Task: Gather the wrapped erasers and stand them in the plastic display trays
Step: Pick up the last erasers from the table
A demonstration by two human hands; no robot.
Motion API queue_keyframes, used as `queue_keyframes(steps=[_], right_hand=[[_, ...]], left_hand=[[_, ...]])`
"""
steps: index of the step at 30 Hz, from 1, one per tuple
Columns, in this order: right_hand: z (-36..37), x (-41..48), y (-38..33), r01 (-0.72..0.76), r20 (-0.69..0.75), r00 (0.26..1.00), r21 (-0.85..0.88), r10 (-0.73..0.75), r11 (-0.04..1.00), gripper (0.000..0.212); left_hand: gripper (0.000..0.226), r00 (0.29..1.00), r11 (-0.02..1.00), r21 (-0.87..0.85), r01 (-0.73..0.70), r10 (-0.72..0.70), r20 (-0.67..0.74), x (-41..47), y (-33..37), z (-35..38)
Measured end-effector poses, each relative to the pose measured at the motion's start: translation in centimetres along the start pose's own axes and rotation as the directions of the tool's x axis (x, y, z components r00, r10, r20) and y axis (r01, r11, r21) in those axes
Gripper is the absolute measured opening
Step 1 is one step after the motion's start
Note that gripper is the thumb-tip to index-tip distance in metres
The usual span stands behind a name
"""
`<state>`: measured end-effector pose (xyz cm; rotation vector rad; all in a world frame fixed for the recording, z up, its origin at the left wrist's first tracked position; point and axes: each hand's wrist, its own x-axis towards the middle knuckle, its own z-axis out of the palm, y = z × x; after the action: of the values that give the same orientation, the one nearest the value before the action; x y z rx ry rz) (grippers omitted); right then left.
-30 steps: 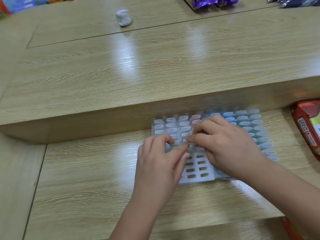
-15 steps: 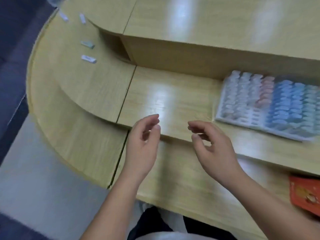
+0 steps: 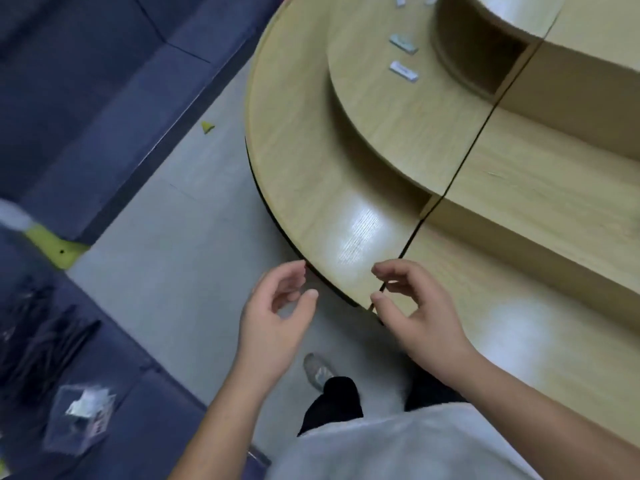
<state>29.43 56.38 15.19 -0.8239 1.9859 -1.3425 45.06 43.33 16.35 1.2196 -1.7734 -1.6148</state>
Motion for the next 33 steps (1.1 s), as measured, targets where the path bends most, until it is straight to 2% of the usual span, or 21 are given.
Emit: queue_keyframes(steps=[5,12,19,25,28,33], right_hand=[[7.6,2.4,-3.5,0.015,0.054,0.998,0.027,-0.016,1.000,0.027],[13.3,9.9,-4.7,-0.030,0.052,0.998,0.049,0.027,0.998,0.029],[16.0,22.2,-4.5,-0.144,-0.077,0.985,0.142,0.156,0.979,0.029],[15.7,31.5,-4.9,-0.302,-0.205,0.919,0.186,0.337,0.935,0.026],[14.8,34.6,-4.5,-0.355,-0.288,0.867,0.213,0.406,0.910,0.027],[14.0,39.1,-4.8,-0.421,-0.475,0.725,0.268,0.499,0.867,0.027]], left_hand=[[0.036,0.997,1.000,-0.003,0.025,-0.025,-0.072,2.6,-1.3,-7.5],[0.034,0.994,0.998,0.006,0.065,-0.064,-0.084,10.4,-1.0,-12.3],[0.029,0.991,0.989,0.110,0.100,-0.109,0.082,25.2,1.6,-14.7],[0.023,0.936,0.952,0.278,0.128,-0.208,0.283,38.7,5.2,-14.1],[0.022,0.899,0.944,0.319,0.084,-0.210,0.385,44.9,6.7,-11.8],[0.022,0.789,0.924,0.375,-0.066,-0.181,0.587,55.0,8.7,-6.0]])
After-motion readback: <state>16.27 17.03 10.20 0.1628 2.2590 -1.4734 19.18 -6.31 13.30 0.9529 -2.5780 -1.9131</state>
